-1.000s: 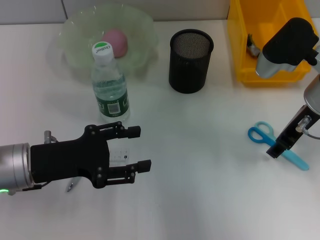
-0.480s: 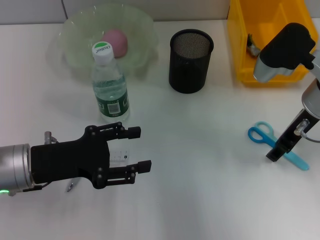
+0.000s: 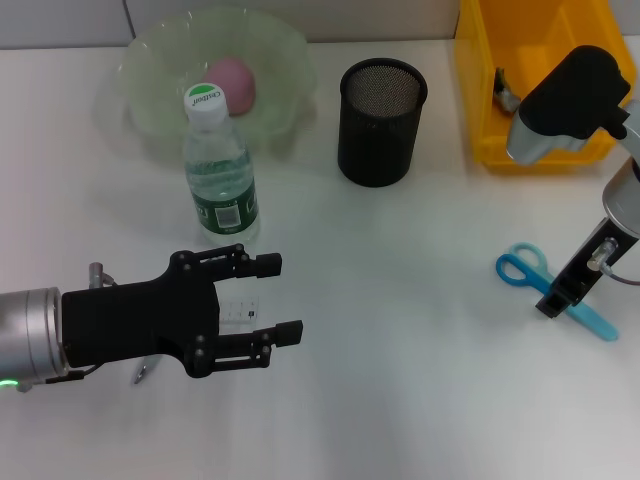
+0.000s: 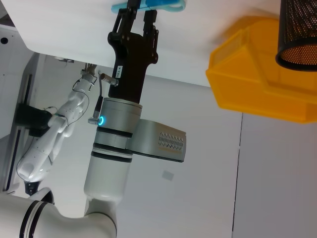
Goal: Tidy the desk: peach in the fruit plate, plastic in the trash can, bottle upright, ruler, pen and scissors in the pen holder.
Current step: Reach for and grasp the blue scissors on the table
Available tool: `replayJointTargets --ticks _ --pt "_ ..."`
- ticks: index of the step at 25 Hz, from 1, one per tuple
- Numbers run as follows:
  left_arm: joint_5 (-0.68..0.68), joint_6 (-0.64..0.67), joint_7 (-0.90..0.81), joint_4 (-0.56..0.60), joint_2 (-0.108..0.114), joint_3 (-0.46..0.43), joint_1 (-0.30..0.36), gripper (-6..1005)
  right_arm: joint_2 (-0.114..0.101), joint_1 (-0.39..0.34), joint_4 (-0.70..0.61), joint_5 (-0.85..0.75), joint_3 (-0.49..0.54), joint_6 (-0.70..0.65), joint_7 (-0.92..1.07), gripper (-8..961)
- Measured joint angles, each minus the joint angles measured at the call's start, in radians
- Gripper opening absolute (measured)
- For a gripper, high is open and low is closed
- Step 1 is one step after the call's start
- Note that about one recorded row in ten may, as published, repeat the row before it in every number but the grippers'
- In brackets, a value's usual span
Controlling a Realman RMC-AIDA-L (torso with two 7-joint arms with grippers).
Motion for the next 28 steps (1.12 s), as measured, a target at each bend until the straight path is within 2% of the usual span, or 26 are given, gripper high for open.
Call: replayJointTargets --ticks 6,10,16,20,28 --pt "0.0 0.0 0.0 0.0 0.0 0.0 0.0 753 0.0 0.001 0.005 0.0 0.0 0.001 0.001 464" --pt "0.0 0.0 0.0 0.0 0.0 0.0 0.0 753 0.0 0.001 0.005 -0.003 0.0 0.002 0.006 463" --pt "0.0 0.0 0.0 0.0 0.0 0.0 0.0 752 0.0 0.002 0.005 -0.003 0.0 0.002 0.006 404" --pt "-0.001 0.0 0.0 0.0 0.0 0.0 0.0 752 0.0 0.002 0.005 -0.003 0.0 0.003 0.006 290" --pt "-0.002 -0.002 0.001 0.0 0.0 0.0 0.0 752 0.0 0.001 0.005 -0.003 -0.003 0.007 0.006 230"
